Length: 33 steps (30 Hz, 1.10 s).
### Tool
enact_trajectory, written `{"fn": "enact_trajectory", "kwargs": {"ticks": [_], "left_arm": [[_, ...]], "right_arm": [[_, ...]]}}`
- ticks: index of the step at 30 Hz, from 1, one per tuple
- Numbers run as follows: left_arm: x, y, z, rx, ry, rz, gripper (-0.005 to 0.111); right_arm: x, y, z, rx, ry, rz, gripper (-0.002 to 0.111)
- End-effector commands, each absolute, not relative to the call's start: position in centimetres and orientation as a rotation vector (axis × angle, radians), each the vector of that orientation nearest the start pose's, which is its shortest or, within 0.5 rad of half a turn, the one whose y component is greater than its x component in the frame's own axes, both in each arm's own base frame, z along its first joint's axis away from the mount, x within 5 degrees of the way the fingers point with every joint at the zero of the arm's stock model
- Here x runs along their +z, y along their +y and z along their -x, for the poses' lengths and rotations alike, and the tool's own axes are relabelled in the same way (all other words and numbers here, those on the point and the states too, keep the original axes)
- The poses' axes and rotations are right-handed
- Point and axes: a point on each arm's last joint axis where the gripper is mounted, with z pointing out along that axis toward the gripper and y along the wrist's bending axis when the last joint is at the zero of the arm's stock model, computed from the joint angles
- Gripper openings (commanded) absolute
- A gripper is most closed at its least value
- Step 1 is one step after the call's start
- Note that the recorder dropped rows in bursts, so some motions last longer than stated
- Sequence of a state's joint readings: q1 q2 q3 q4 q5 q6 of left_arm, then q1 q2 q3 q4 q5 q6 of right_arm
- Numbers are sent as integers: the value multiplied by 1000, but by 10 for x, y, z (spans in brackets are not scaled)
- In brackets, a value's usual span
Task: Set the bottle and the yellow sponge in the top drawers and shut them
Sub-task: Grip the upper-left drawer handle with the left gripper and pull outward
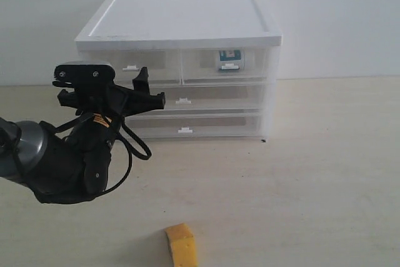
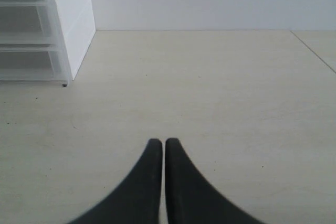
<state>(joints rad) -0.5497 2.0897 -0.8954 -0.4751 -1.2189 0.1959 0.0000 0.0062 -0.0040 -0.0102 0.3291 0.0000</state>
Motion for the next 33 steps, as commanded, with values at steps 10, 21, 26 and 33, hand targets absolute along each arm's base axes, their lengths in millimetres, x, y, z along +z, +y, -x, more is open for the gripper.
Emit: {"fn": "enact_trajectory", "kwargs": {"ticks": [10, 21, 26, 33], "left_arm": [[144, -173, -352, -100, 1490, -66, 16], [151, -165, -341, -87, 1500, -53, 4], [159, -159, -325, -88, 1510, -48, 4], [158, -165, -298, -92, 1557, -21, 4]], "right_arm": [[184, 0, -54, -9, 1806, 6, 0], [184, 0, -54, -9, 1806, 6, 0], [184, 0, -54, -9, 1806, 6, 0], [184, 0, -54, -9, 1806, 6, 0]]}}
